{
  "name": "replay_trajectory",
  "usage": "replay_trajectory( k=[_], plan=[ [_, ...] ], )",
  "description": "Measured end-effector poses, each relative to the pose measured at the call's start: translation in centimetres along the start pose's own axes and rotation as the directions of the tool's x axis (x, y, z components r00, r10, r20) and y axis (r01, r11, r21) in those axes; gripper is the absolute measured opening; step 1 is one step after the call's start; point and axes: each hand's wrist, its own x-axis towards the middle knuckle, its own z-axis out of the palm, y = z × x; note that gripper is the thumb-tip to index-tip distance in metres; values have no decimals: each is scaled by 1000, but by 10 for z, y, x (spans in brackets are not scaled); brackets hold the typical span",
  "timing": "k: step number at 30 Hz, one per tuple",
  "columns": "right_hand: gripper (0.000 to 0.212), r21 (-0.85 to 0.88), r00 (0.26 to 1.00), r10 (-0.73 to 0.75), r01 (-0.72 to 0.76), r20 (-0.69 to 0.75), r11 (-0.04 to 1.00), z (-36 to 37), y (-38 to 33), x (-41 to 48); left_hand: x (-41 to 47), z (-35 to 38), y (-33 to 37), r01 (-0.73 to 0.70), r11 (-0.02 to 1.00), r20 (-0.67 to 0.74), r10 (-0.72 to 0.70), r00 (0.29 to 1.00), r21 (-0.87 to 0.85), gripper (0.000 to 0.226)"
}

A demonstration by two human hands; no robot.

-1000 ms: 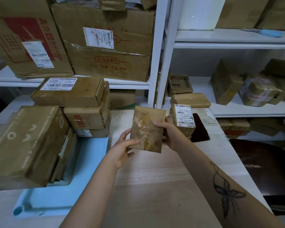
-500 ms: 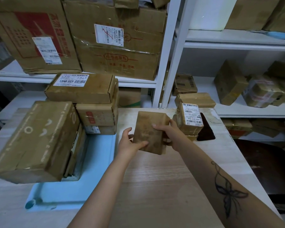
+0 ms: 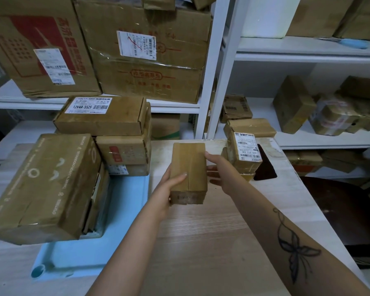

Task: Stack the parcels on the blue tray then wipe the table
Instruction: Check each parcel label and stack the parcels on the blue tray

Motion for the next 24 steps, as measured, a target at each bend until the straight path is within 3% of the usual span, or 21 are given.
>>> replay_trajectory(
  k=[4,9,12,16,20,24],
  plan=[
    [66,13,992,81,-82,96,997,-2,6,-2,4,-10,-6,100,927,49,-89,995,-362,56],
    [49,136,950,107,-152,292,979,-4,8,-3,5,-13,-6,154,859,187,-69,980,-489,54],
    [33,166,941,70,-131,332,977,-5,4,-4,3,-11,-4,124,879,170,-50,984,-461,39],
    [22,96,958,55,-86,282,992,-5,0,-9,7,-13,-6,19,920,4,-20,1000,-391,40],
    [34,52,973,62,-75,220,996,-4,2,-10,8,-9,-2,12,985,-89,-27,996,-171,29],
    [32,-35,987,36,-31,157,999,-2,1,-14,7,-3,2,66,997,-48,-68,997,-34,43]
  ],
)
